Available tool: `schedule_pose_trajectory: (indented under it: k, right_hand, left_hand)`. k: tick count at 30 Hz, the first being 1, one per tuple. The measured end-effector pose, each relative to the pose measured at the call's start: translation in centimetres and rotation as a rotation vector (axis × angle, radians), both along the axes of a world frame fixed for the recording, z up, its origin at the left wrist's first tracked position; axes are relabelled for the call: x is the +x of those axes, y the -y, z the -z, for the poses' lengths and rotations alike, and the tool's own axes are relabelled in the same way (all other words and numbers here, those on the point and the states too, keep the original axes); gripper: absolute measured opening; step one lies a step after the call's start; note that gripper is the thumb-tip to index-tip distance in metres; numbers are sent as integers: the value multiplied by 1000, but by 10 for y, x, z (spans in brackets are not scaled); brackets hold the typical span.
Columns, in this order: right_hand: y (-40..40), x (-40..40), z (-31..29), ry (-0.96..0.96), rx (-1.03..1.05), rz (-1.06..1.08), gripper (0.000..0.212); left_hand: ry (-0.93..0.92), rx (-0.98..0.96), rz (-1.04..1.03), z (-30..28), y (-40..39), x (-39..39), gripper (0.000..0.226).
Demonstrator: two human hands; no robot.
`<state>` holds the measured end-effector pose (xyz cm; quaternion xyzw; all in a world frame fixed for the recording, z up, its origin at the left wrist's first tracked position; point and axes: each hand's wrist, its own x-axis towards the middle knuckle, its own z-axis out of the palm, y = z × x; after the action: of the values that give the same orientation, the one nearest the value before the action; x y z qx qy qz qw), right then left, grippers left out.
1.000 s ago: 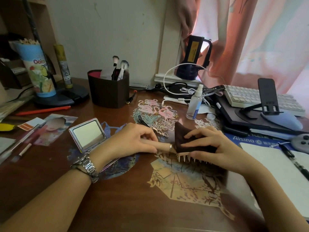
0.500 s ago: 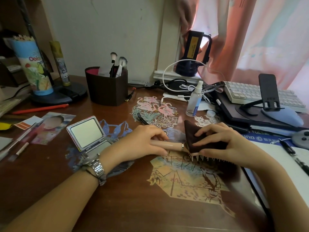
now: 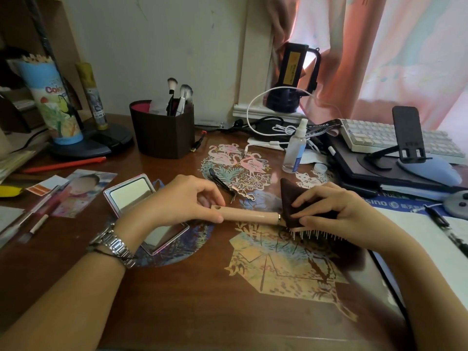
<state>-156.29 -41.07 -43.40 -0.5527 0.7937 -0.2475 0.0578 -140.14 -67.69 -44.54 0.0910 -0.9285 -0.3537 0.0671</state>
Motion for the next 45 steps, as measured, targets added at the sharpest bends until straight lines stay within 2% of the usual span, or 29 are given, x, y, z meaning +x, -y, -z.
schedule_pose_trajectory:
  k: [5,12,17,25,30,35,38,41,45]
  right_hand:
    - [2,4,0,11,3,-23,17]
    - [5,8,-1,-49,-21,78,24]
    - [8,12,0,-78,-64,75,14]
    - [16,24,-3,152,-270,63,14]
    - [30,40,-1,207,-247,44,12]
    - [41,50,6,85,-127,16,11]
    - [39,49,0,155,-118,40,11]
    - [34,43,-6,117,-136,102,17]
    - [30,34,-12,39,-17,196,32]
  left_hand:
    - [-42,15,6,3,-4,-2,24]
    - [-43,11,-4,3,-6,-3,24]
    - [-31,9,-13,4,-7,-4,24]
    - [-60,35,3,6,-8,-5,24]
    - [-94,53,23,10,-15,-7,23]
    - [-117,47,22,12,-17,-10,25]
    - [-84,63,25,11,-15,-10,27]
    - [-58,108,25,9,-13,-9,27]
    - [-29,139,23,7,-9,-8,28]
